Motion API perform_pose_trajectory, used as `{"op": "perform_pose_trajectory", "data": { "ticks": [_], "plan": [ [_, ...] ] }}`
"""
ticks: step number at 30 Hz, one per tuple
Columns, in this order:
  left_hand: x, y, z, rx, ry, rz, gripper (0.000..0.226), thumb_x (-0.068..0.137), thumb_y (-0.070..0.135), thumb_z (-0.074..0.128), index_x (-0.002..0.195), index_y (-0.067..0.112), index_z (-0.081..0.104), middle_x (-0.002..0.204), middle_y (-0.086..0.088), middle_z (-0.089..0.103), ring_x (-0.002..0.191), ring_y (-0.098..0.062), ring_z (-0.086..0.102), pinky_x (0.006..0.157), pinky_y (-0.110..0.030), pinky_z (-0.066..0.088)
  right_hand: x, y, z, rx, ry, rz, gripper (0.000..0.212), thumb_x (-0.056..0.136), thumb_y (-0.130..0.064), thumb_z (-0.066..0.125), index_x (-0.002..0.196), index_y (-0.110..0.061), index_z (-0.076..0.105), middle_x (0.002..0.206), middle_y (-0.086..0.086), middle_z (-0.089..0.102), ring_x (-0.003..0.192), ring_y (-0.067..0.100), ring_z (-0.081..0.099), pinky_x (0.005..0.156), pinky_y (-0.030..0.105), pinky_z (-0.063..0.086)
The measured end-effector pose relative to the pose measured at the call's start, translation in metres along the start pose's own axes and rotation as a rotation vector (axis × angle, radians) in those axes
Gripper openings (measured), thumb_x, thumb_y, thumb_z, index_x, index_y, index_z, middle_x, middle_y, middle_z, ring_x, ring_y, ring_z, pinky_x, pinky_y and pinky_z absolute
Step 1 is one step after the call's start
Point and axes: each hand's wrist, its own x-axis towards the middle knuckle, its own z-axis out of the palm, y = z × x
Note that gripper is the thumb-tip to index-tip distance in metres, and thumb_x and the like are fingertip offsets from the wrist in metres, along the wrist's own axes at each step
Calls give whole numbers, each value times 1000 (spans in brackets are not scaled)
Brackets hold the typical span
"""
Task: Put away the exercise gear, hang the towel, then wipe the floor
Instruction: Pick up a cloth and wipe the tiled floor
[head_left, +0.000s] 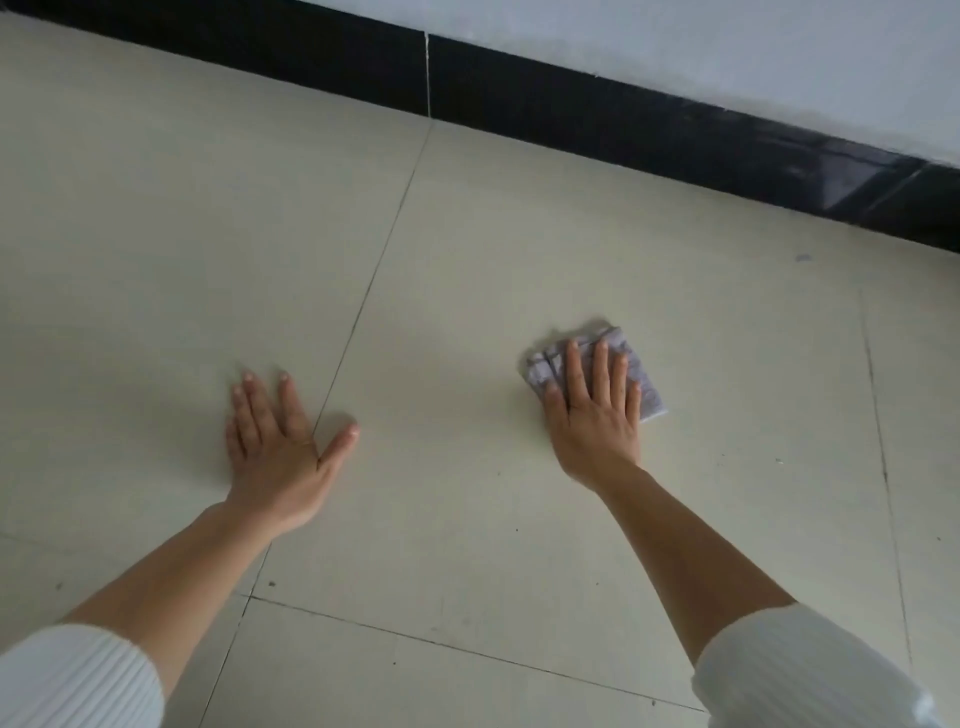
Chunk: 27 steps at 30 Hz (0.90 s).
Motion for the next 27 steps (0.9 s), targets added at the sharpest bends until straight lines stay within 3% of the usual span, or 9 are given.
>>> {"op": "perform_pose_trajectory", "data": {
  "ticks": [4,9,12,14,18,20,23,27],
  "plan": [
    [2,-1,3,-17,44,8,102,77,82,14,148,14,-16,153,-19,-25,141,-27,-26,114,-40,-13,40,-3,-16,-20,9,-43,60,98,-54,9,151,-32,-10,159,1,-20,145,22,-23,116,40,-15],
    [4,0,2,2,0,-18,107,61,81,-2,145,18,-24,151,-15,-31,139,-24,-30,113,-38,-15,100,-47,-21,20,46,-40,59,101,-49,11,152,-28,-8,160,3,-16,146,24,-20,118,43,-13],
    [7,3,-4,17,-76,-49,108,59,84,-1,142,21,-30,149,-12,-36,137,-23,-35,113,-38,-16,93,-84,-11,-67,-6,-255,58,102,-46,10,152,-26,-11,159,3,-19,145,26,-22,118,43,-14],
    [7,5,-8,44,-137,-69,105,69,87,5,142,21,-30,148,-12,-38,137,-23,-36,113,-40,-15,61,-100,7,-126,-28,-442,57,102,-44,10,152,-24,-10,159,4,-19,144,27,-22,118,44,-12],
    [7,11,-18,71,-218,-99,100,71,79,8,141,20,-32,147,-14,-39,137,-25,-35,114,-40,-13,-14,-88,34,-161,-70,-753,57,100,-43,17,153,-24,5,160,5,-6,146,32,-12,119,49,-4],
    [5,13,-20,81,-247,-100,100,70,75,10,140,20,-34,146,-14,-41,136,-25,-36,114,-40,-13,-16,-63,35,-181,-91,-846,57,99,-46,24,152,-26,17,160,4,7,148,29,2,120,48,5],
    [5,14,-22,72,-273,-107,99,69,74,10,139,21,-36,145,-13,-42,135,-24,-38,114,-40,-14,21,-26,17,-164,-47,-733,60,98,-57,18,150,-28,25,159,11,11,146,33,8,118,49,17],
    [7,10,-18,71,-260,-111,104,66,88,4,137,23,-38,145,-11,-43,134,-21,-39,114,-40,-14,95,10,-31,-151,38,-256,68,88,-69,8,150,-43,0,160,15,-8,148,29,-9,119,40,-2]
  ]
}}
